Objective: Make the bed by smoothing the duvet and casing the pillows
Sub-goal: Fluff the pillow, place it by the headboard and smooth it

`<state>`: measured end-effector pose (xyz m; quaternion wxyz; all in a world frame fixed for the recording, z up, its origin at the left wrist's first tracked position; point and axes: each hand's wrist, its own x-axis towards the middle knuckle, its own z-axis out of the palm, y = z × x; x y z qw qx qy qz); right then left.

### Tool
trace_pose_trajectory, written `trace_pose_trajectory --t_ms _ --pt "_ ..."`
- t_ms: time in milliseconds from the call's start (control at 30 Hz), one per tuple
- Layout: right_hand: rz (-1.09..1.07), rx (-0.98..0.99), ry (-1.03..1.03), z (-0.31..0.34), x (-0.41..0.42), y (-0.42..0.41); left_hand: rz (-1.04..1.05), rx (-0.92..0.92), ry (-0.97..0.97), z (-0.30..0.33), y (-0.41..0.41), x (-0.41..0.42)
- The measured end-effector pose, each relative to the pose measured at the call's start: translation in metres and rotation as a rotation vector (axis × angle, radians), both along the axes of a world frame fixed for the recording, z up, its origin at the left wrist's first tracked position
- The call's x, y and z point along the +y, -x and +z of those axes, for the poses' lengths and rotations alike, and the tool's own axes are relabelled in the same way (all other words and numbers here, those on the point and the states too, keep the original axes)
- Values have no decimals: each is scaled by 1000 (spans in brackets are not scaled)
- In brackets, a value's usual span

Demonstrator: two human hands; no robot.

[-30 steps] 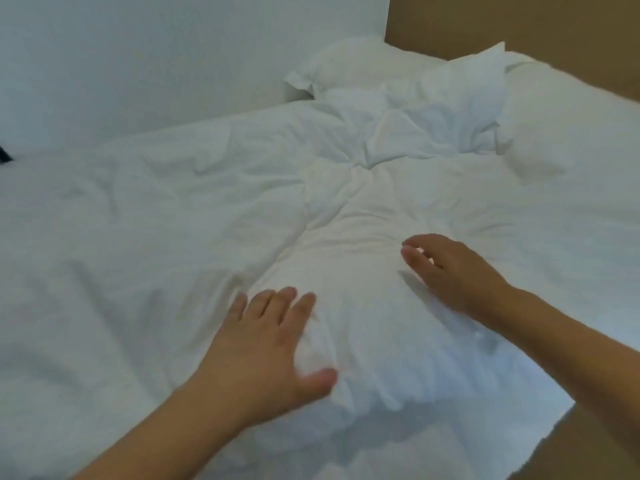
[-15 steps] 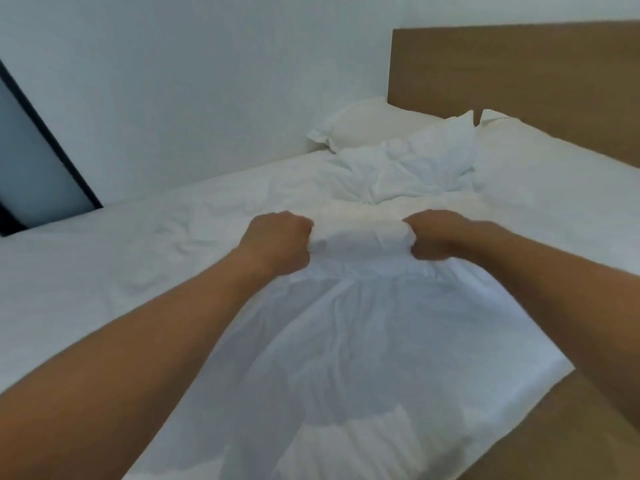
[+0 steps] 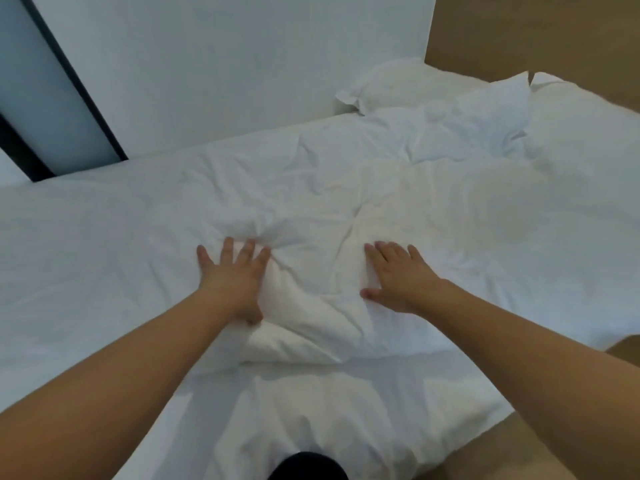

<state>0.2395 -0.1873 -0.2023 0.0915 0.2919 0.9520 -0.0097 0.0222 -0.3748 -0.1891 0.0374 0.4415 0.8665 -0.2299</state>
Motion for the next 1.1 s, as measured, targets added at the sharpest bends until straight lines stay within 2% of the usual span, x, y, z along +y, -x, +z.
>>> trace_pose_trajectory --t_ms 67,133,200,300,367,433,500,567,600,633,667,700,733,800,833,900,967,1033,1100 --pt "5 -58 -40 -15 0 25 -75 7 22 -6 14 10" --pt "-28 -87 -97 -32 1 43 -159 48 -45 -19 27 28" --pt "-24 -45 -173 -41 6 58 -218 51 -87 -31 36 49" --pt "27 30 -212 -33 19 73 -282 -47 -141 -35 39 70" --pt "48 15 -121 -3 29 80 -255 -106 -184 -15 43 79" --pt "17 -33 20 52 39 79 -233 -204 -197 33 51 79" --pt "-76 -54 274 105 54 73 -171 -484 -299 88 59 70" --pt "-213 -16 553 122 65 65 -95 -757 -349 104 52 57" --pt "-238 -93 611 113 60 60 -82 -763 -252 95 43 50" --pt "-221 -219 611 98 50 56 -102 -655 -72 77 32 42" --pt "-193 -353 552 74 36 51 -110 -519 120 52 22 34" --pt "-153 -464 440 47 18 44 -109 -417 226 28 12 24" --pt "-115 -545 303 28 0 39 -114 -360 224 12 7 15" --pt "-70 -502 129 17 -20 36 -126 -331 -31 6 12 -5" --pt "-94 -442 159 22 -20 40 -66 -309 -146 11 22 -17" --pt "-139 -311 308 38 -13 46 236 -278 -281 13 44 -46" --pt "-77 -198 346 51 -14 55 535 -373 -287 4 57 -80" --pt "10 -77 334 53 -24 75 591 -407 -206 -16 60 -97" --pt "93 43 300 43 -40 101 539 -356 -267 -23 65 -83"
